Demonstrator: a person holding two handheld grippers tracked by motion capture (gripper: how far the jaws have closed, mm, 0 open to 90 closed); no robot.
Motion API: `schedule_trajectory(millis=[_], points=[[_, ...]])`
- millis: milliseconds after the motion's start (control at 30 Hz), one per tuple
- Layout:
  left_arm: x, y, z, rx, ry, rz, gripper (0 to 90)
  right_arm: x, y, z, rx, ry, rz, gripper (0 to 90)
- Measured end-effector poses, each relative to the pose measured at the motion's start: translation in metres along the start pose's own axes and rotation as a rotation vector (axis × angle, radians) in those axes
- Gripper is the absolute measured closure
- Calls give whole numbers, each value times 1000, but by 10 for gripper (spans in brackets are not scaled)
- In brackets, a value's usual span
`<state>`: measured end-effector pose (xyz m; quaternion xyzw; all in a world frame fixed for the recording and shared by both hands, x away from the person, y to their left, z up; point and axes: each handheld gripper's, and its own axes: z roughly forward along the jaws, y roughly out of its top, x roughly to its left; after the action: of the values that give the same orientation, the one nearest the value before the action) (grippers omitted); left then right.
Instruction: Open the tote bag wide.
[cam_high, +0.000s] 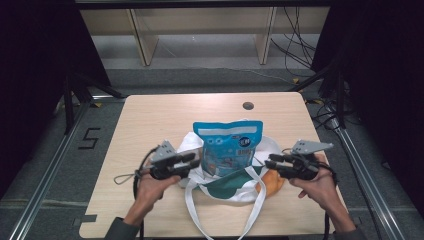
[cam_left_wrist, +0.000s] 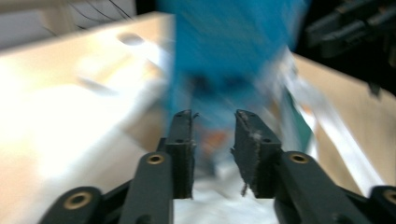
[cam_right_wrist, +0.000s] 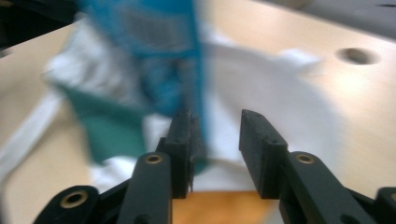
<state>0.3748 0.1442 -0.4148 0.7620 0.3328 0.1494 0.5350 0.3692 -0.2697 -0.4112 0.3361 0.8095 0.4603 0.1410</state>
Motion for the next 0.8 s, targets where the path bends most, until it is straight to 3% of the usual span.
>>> schedule_trajectory(millis=[33, 67, 100, 167, 233, 300, 333, 367, 467, 500, 533, 567, 600, 667, 733, 800], points=[[4, 2, -1, -6, 16, -10, 629, -9, 2, -2, 7, -38, 26, 626], [9, 5, 0, 4, 32, -3, 608, -16, 2, 0, 11, -74, 21, 607], [14, 6, 3, 37, 41, 9, 579, -20, 0, 4, 33, -123, 60, 582], [19, 5, 15, 107, 127, 69, 492, -31, -5, 14, 94, -182, 78, 557], [27, 3, 27, 170, 151, 115, 466, -43, -10, 26, 113, -217, 59, 557], [32, 3, 41, 186, 176, 130, 435, -49, -12, 32, 136, -235, 71, 567], [37, 5, 46, 218, 175, 168, 435, -52, -13, 36, 147, -236, 79, 583], [40, 6, 52, 224, 190, 173, 453, -55, -15, 40, 152, -236, 71, 620], [50, 12, 66, 232, 153, 189, 617, -55, -16, 47, 193, -205, 104, 712], [54, 13, 71, 220, 162, 192, 737, -54, -17, 49, 201, -207, 78, 746], [61, 16, 75, 243, 156, 191, 771, -54, -18, 51, 220, -218, 50, 771], [65, 15, 82, 236, 158, 173, 814, -54, -19, 53, 230, -218, 32, 793], [71, 13, 89, 252, 162, 162, 835, -55, -21, 54, 228, -214, 33, 820], [81, 5, 101, 274, 146, 102, 860, -55, -24, 54, 237, -221, 29, 847], [88, -6, 111, 304, 131, 77, 866, -56, -26, 54, 252, -222, 22, 868], [93, -15, 118, 292, 123, 11, 869, -58, -28, 56, 250, -231, 11, 878]])
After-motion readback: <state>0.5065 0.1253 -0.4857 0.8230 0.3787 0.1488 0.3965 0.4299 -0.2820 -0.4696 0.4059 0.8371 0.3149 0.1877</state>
